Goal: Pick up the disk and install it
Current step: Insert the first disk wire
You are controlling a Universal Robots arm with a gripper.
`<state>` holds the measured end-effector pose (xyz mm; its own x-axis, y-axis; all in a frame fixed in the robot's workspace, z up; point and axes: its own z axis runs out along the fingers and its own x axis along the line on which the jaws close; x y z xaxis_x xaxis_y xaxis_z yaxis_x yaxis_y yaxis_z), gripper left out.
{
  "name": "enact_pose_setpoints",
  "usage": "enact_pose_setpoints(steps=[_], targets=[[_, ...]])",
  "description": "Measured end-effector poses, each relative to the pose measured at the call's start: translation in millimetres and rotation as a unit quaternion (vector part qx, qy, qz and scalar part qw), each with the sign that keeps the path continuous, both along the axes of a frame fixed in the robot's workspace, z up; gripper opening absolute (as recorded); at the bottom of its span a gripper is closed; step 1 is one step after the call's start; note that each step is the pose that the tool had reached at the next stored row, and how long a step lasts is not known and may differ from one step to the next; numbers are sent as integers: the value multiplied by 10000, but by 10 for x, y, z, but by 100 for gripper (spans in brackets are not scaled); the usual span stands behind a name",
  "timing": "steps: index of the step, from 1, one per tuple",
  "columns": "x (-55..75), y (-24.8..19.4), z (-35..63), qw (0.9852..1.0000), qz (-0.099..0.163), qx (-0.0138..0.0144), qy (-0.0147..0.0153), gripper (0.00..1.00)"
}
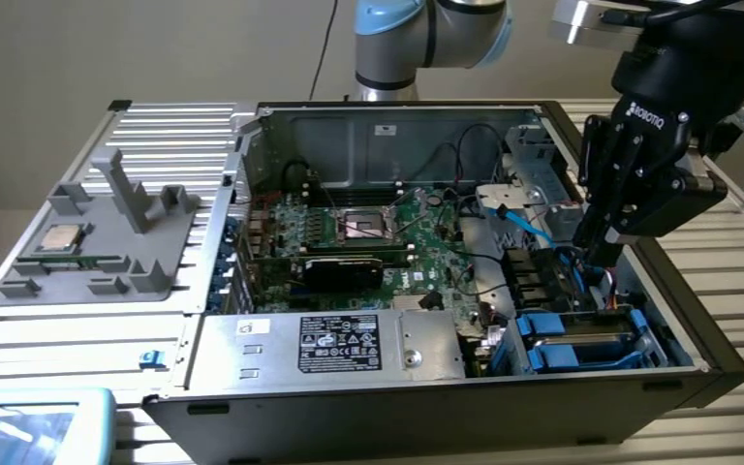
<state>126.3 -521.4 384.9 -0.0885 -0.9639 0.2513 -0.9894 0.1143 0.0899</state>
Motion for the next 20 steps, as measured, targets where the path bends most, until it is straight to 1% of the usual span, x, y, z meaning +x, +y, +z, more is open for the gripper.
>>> enact_pose_setpoints(steps=[5, 10, 13, 15, 18, 20], targets=[[-5, 0, -3, 10000, 0, 0, -1, 31], [-12, -3, -30, 10000, -1, -1, -1, 31], [-12, -16, -70, 10000, -1, -1, -1, 31], [-12, -35, -95, 10000, -1, -2, -1, 31], [-12, -78, -115, 10000, -2, 12, -1, 31], [-12, -82, -126, 10000, -2, 15, -1, 31]])
